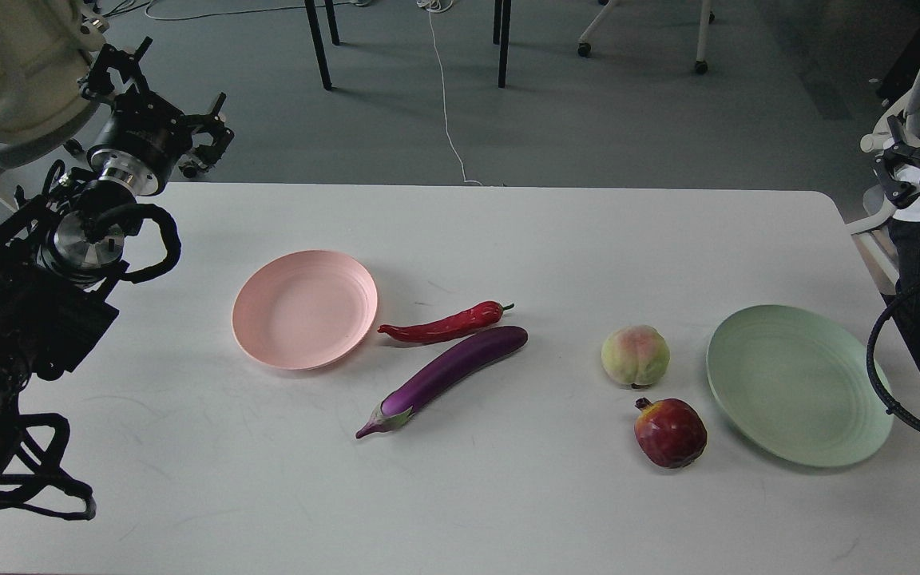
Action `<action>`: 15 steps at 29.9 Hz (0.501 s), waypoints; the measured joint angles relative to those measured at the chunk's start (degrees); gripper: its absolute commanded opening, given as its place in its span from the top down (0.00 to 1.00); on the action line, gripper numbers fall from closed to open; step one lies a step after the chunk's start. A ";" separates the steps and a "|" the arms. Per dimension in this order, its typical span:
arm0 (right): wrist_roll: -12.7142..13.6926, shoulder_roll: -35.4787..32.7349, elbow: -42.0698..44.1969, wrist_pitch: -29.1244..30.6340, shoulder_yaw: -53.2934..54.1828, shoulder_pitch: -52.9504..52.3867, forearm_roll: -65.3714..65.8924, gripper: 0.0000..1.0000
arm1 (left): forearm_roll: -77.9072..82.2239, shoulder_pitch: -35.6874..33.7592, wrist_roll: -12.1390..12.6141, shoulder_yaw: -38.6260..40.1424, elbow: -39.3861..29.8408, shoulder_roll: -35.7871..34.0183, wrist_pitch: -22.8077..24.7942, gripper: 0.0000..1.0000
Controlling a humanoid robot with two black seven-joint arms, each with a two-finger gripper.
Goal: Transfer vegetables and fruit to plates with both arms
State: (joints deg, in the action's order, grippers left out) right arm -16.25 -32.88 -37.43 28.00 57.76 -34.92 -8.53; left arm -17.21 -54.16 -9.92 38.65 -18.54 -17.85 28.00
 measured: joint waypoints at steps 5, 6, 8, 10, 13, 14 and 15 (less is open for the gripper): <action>-0.01 0.08 -0.56 0.00 -0.28 0.69 0.00 0.01 | 0.00 0.00 -1.44 0.05 0.00 -0.10 0.00 0.02; -0.01 0.01 -0.66 0.00 -0.43 0.82 0.00 0.01 | 0.01 -0.01 -1.64 0.05 0.00 -0.10 0.00 0.01; 0.01 -0.44 -1.27 0.00 -0.88 0.85 0.07 0.01 | 0.05 -0.03 -1.84 0.01 0.00 -0.10 0.00 0.01; 0.01 -1.28 -2.04 0.00 -2.16 0.16 0.33 0.01 | 0.11 -0.15 -1.85 -0.09 -0.01 -0.12 0.00 0.01; 0.01 -5.10 -2.82 0.00 -5.59 -3.27 0.98 0.01 | 0.15 -0.18 -1.87 -0.17 -0.02 -0.43 0.01 0.01; 0.00 -6.79 -3.25 0.00 -8.29 -5.41 1.64 0.01 | 0.21 -0.18 -1.87 -0.23 -0.02 -0.52 0.01 0.01; -0.01 -7.87 -3.63 0.00 -10.99 -7.67 2.21 0.01 | 0.23 -0.18 -1.87 -0.28 -0.02 -0.59 0.01 0.01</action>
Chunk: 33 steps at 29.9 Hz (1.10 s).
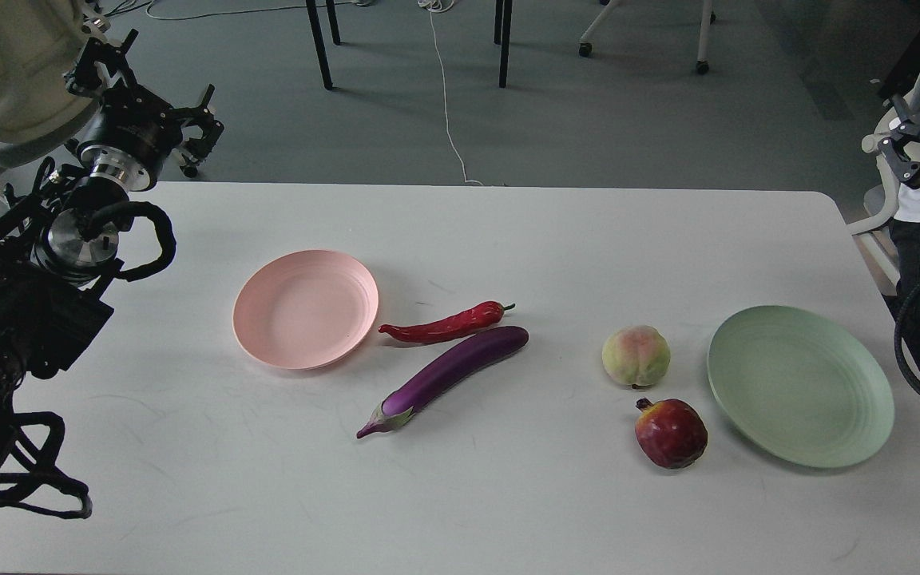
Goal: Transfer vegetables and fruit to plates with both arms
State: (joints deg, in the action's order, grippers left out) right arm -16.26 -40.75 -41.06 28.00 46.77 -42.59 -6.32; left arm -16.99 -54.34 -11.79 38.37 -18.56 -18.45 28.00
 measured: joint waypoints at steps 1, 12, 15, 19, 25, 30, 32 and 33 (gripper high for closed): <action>-0.02 -1.08 -0.63 0.00 -3.00 -2.99 0.73 0.01 | 0.01 0.00 0.00 -0.02 -0.02 -0.14 0.00 0.01; -0.10 -3.51 -7.62 0.01 -39.58 -32.68 16.59 0.01 | 0.11 -0.04 0.11 0.08 -0.34 -1.48 0.00 0.02; -0.17 -3.00 -11.30 0.02 -46.33 -37.56 21.26 0.01 | 0.12 -0.23 -0.01 0.12 -0.34 -1.93 0.00 0.02; -0.29 -2.12 -15.17 0.01 -54.98 -44.45 30.20 0.01 | 0.33 -0.40 -0.12 0.11 -0.34 -2.84 0.00 0.02; -0.67 4.35 -21.02 0.02 -70.54 -52.50 44.35 0.01 | 0.54 -0.45 -0.16 -0.10 -0.36 -3.04 0.00 0.01; -2.12 9.23 -25.95 0.02 -80.73 -55.23 55.69 0.01 | 0.55 -0.45 -0.36 -0.13 -0.34 -3.33 0.00 0.01; -3.15 11.04 -26.53 0.01 -84.11 -55.54 60.10 0.01 | 0.56 -0.45 -0.44 -0.14 -0.34 -3.41 0.00 0.02; -3.61 11.91 -26.65 0.00 -85.49 -55.57 62.35 0.01 | 0.56 -0.45 -0.48 -0.14 -0.34 -3.49 0.00 0.02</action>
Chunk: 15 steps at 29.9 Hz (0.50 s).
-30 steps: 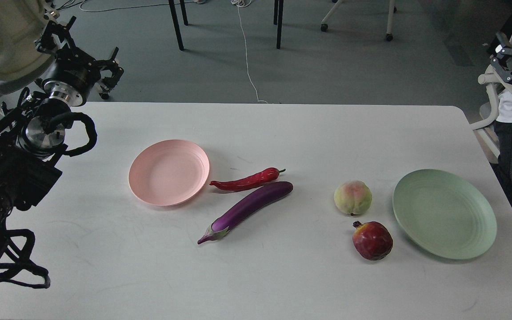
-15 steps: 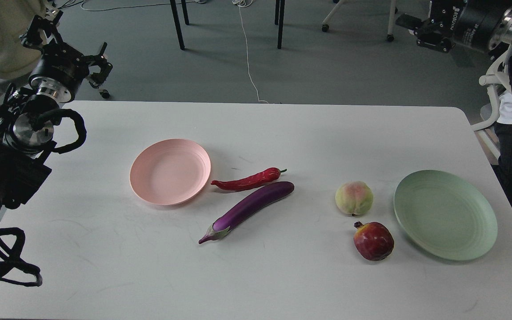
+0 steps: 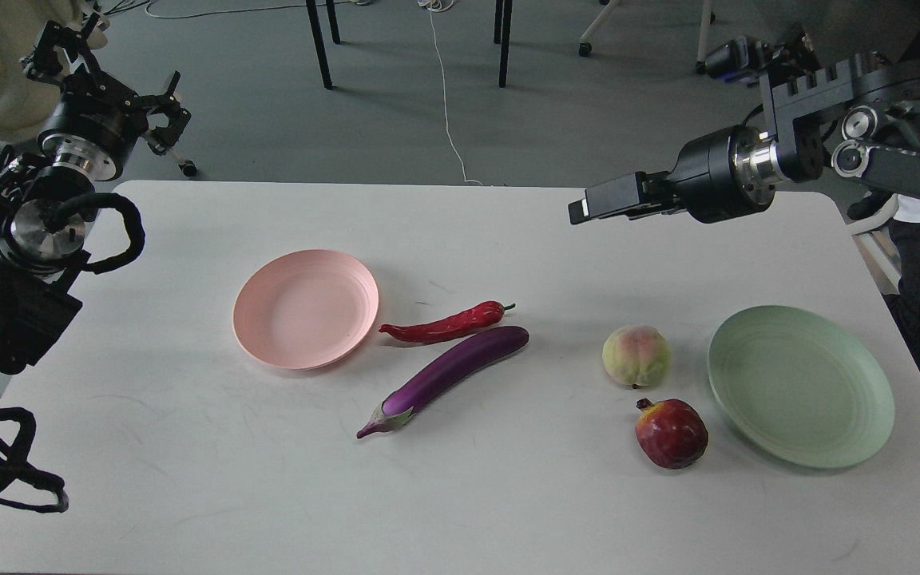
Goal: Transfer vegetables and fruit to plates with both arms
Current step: 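Reach the right gripper down to the peach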
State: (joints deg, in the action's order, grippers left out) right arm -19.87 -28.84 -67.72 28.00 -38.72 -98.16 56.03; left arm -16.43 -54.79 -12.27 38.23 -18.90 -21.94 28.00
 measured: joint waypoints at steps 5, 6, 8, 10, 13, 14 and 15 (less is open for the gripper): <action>-1.39 3.42 0.14 -0.02 -4.44 0.37 5.63 0.02 | 0.00 0.00 -0.03 -0.07 0.00 -0.10 0.00 0.01; -1.91 4.38 0.45 -0.01 -5.24 0.73 6.51 0.02 | 0.00 0.02 -0.03 -0.08 0.00 -0.13 0.00 0.01; -3.26 6.55 1.36 -0.02 -6.99 1.25 7.68 0.02 | 0.00 0.14 -0.03 -0.15 0.00 -0.17 0.00 0.02; -4.51 9.08 2.79 -0.01 -9.51 1.69 8.30 0.02 | 0.00 0.17 -0.03 -0.30 0.00 -0.17 0.00 0.01; -5.02 11.51 4.95 -0.01 -11.85 2.58 8.69 0.02 | 0.02 0.16 0.10 -0.49 0.00 -0.17 0.00 0.01; -5.04 12.06 5.55 -0.01 -12.16 2.87 8.80 0.02 | 0.04 0.14 0.11 -0.51 0.00 -0.17 0.00 0.02; -5.04 12.60 6.07 -0.04 -12.40 3.08 8.92 0.02 | 0.05 0.08 0.13 -0.51 0.00 -0.17 0.00 0.02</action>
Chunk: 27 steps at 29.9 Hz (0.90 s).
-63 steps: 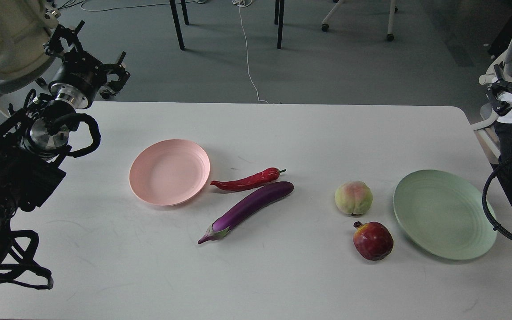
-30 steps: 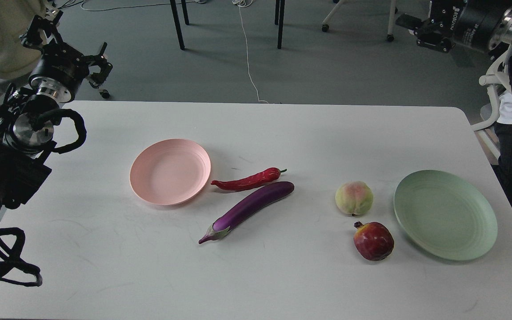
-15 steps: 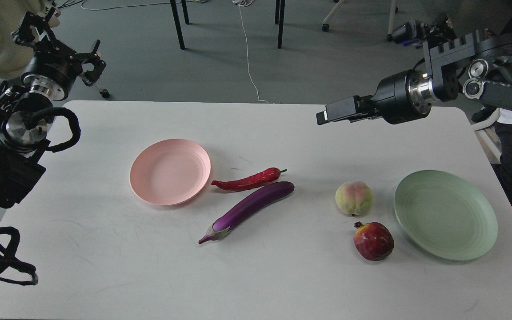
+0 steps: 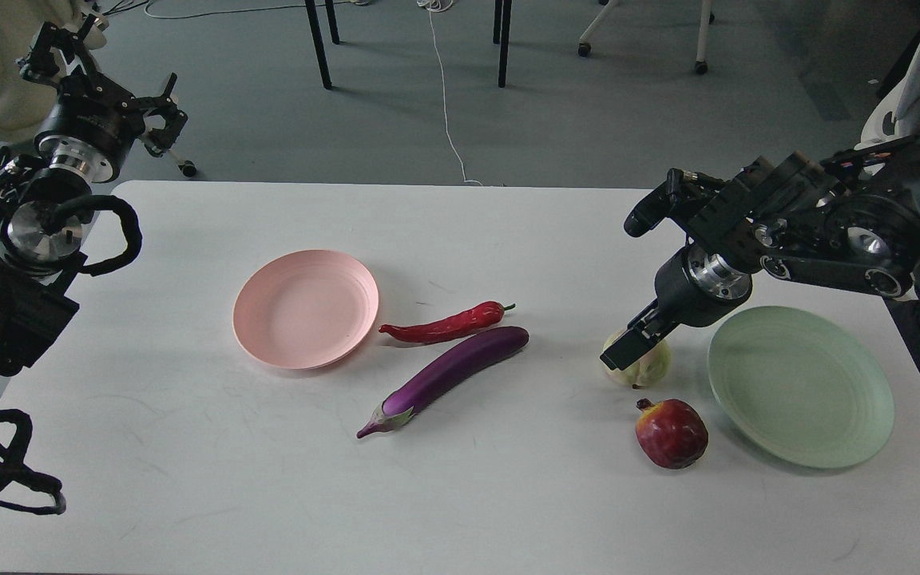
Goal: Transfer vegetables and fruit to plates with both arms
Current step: 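Reach the right gripper down to the peach, then grasp the peach with the right gripper and place it on the green plate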
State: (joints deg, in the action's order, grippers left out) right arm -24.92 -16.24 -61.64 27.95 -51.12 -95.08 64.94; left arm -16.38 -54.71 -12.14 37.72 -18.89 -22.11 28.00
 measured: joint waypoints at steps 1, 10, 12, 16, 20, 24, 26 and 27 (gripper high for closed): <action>0.01 0.45 0.54 -0.10 -0.14 0.14 0.24 0.02 | 0.00 -0.08 0.01 0.00 0.00 -0.01 0.00 0.01; 1.33 2.60 4.08 -0.60 -0.54 1.48 1.85 0.02 | -0.04 -0.02 -0.06 -0.02 0.00 -0.19 0.00 0.01; 1.54 2.64 4.35 -0.67 -0.56 2.00 1.94 0.02 | -0.05 0.01 -0.06 -0.02 0.00 -0.15 0.00 0.02; 1.63 2.65 4.88 -1.16 -0.57 3.31 1.95 0.06 | -0.06 0.04 -0.07 -0.02 0.08 -0.16 0.00 0.02; 1.61 2.84 5.26 -2.33 -0.57 4.29 1.95 0.13 | -0.10 0.04 -0.08 0.06 0.27 -0.18 0.00 0.01; 1.54 3.30 5.35 -2.54 -0.57 4.80 1.95 0.18 | -0.14 0.04 -0.11 0.22 0.35 -0.22 0.00 0.01; 1.54 3.51 5.42 -2.56 -0.58 5.18 1.96 0.18 | -0.14 0.04 -0.11 0.29 0.35 -0.22 0.00 0.02; 1.54 3.64 5.54 -2.56 -0.61 5.47 1.96 0.18 | -0.14 0.04 -0.11 0.29 0.35 -0.22 0.00 0.01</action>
State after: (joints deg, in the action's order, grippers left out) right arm -23.38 -12.60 -56.11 25.40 -51.73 -89.61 66.90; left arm -16.53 -54.67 -12.25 38.01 -18.54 -22.34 28.00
